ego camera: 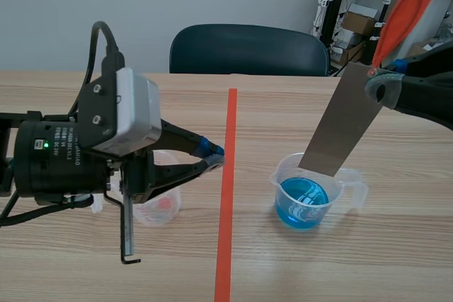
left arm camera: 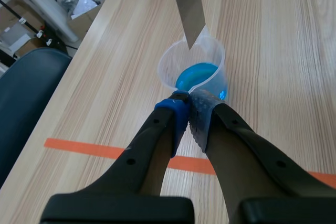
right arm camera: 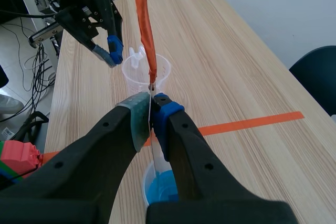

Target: Do the redox reaction experiment. lower the plate into the blue solution

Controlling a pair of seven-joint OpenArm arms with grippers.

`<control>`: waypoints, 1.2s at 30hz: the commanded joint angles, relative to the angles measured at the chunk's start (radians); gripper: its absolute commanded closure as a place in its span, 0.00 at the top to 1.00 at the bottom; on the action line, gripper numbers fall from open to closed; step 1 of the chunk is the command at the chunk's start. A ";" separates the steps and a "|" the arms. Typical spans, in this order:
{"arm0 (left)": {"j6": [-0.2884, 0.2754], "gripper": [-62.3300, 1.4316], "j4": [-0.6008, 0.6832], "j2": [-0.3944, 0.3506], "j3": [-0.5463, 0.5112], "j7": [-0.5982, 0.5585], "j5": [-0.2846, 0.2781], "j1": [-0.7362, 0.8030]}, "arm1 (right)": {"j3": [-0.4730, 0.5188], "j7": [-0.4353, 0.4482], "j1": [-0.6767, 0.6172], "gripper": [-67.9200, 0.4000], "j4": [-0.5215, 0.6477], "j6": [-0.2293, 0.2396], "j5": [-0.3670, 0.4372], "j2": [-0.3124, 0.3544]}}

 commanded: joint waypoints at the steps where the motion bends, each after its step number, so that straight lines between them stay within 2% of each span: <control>1: 0.008 0.08 0.010 -0.016 -0.039 -0.035 -0.014 0.037 | 0.015 0.019 0.014 0.01 0.002 0.008 0.015 0.016; 12: 0.008 0.08 0.010 -0.047 -0.302 -0.220 -0.014 0.317 | 0.015 0.018 0.014 0.01 0.002 0.008 0.015 0.013; 15: 0.008 0.08 0.007 -0.047 -0.357 -0.266 -0.013 0.394 | 0.015 0.006 0.014 0.01 0.002 0.008 0.014 0.004; 19: 0.039 0.08 -0.039 -0.047 -0.394 -0.341 -0.013 0.470 | 0.015 -0.033 0.011 0.01 0.000 0.008 0.013 -0.017; 23: 0.058 0.08 -0.140 -0.040 -0.397 -0.435 -0.013 0.519 | 0.015 -0.039 0.011 0.01 -0.017 0.008 0.000 -0.037; 27: 0.088 0.08 -0.272 -0.027 -0.397 -0.579 -0.007 0.550 | 0.015 -0.039 0.011 0.01 -0.046 0.008 -0.005 -0.063; 30: 0.106 0.08 -0.376 -0.016 -0.397 -0.697 0.037 0.552 | 0.015 -0.038 0.012 0.01 -0.068 0.008 -0.024 -0.084; 36: 0.193 0.08 -0.565 0.014 -0.396 -0.972 0.116 0.552 | 0.015 -0.037 0.012 0.01 -0.100 0.008 -0.040 -0.116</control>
